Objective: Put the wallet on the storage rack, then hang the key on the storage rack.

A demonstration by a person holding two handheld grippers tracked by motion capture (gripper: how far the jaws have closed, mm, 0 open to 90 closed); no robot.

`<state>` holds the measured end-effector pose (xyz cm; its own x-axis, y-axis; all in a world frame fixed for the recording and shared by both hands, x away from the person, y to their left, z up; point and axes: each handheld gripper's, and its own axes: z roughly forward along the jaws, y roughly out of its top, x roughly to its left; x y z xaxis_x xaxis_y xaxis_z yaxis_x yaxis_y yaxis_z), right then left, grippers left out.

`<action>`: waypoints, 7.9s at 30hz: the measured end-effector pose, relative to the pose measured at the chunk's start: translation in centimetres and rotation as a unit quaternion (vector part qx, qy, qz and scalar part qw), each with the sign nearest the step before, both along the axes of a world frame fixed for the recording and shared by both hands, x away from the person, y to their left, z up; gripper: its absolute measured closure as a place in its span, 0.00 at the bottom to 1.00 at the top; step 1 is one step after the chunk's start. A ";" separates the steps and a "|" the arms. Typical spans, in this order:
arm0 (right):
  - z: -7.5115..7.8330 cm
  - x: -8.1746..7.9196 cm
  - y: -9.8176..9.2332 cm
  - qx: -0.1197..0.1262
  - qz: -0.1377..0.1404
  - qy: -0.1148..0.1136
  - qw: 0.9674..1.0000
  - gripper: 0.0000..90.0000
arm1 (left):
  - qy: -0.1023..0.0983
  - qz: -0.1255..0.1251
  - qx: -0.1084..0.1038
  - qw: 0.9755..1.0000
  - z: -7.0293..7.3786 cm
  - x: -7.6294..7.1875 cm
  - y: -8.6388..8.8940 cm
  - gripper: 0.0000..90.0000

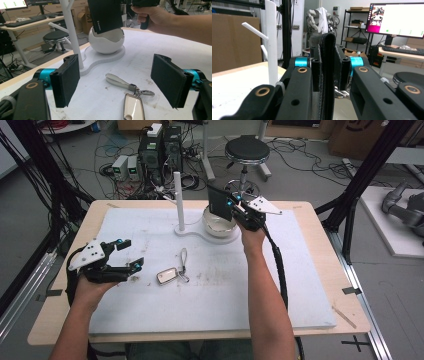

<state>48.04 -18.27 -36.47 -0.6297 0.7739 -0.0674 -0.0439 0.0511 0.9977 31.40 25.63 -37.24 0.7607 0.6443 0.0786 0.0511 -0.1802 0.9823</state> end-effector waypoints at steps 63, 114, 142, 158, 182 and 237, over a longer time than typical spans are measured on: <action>1.8 -6.5 -4.7 -0.076 -0.020 0.088 0.993 0.24 | 0.009 -0.002 0.011 1.000 0.2 -0.1 -0.7 0.25; -1.7 -12.9 -7.8 -0.074 0.044 0.144 0.986 0.23 | 0.040 0.006 0.029 0.999 -0.8 0.0 -1.7 0.25; -1.4 -13.0 -8.1 -0.075 0.036 0.134 0.987 0.23 | 0.133 0.059 0.068 0.987 -3.0 2.7 -9.7 0.26; -1.4 -12.9 -8.1 -0.081 0.030 0.138 0.987 0.23 | 0.233 0.126 0.143 0.954 -7.3 5.7 -14.7 0.36; -1.2 -13.2 -8.3 -0.065 0.044 0.119 0.990 0.23 | 0.141 0.131 0.018 0.981 -1.7 3.8 -11.5 0.90; -1.4 -13.2 -8.3 -0.065 0.043 0.131 0.988 0.23 | 0.081 0.228 0.022 0.970 3.7 10.1 -11.4 0.55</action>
<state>34.87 -26.58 -37.90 -0.7020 0.7121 0.0120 0.2051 0.1860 0.9609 41.52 14.20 -33.54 0.4023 0.9153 0.0177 0.2878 -0.1448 0.9467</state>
